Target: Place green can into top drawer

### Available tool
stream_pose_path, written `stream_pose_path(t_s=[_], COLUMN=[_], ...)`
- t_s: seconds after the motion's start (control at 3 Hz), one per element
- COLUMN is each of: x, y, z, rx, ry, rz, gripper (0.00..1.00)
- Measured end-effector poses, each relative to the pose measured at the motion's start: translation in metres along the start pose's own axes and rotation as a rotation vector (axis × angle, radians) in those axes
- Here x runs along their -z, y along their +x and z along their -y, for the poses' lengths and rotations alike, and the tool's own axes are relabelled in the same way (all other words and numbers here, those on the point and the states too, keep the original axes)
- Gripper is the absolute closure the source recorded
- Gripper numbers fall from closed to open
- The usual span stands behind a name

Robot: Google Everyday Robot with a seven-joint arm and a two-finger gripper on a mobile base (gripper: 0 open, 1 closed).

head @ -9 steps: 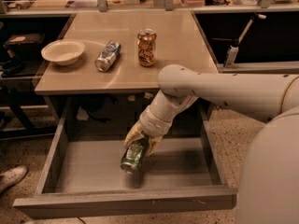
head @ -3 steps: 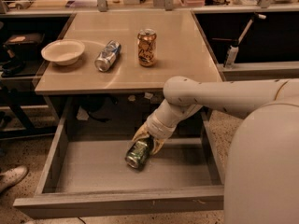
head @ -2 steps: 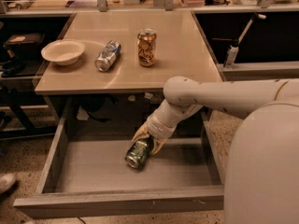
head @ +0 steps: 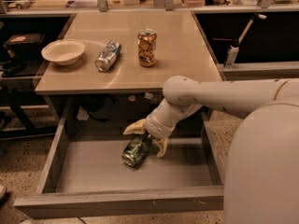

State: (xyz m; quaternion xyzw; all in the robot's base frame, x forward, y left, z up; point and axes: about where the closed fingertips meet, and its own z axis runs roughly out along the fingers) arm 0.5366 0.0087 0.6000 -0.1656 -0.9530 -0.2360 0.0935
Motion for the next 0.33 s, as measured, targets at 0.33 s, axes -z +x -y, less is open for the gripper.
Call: stream_pose_path(t_s=[0.33], x=[0.0000], y=[0.0000], z=[0.0000], rx=[0.000], ry=[0.000], rz=[0.000], gripper=[0.00])
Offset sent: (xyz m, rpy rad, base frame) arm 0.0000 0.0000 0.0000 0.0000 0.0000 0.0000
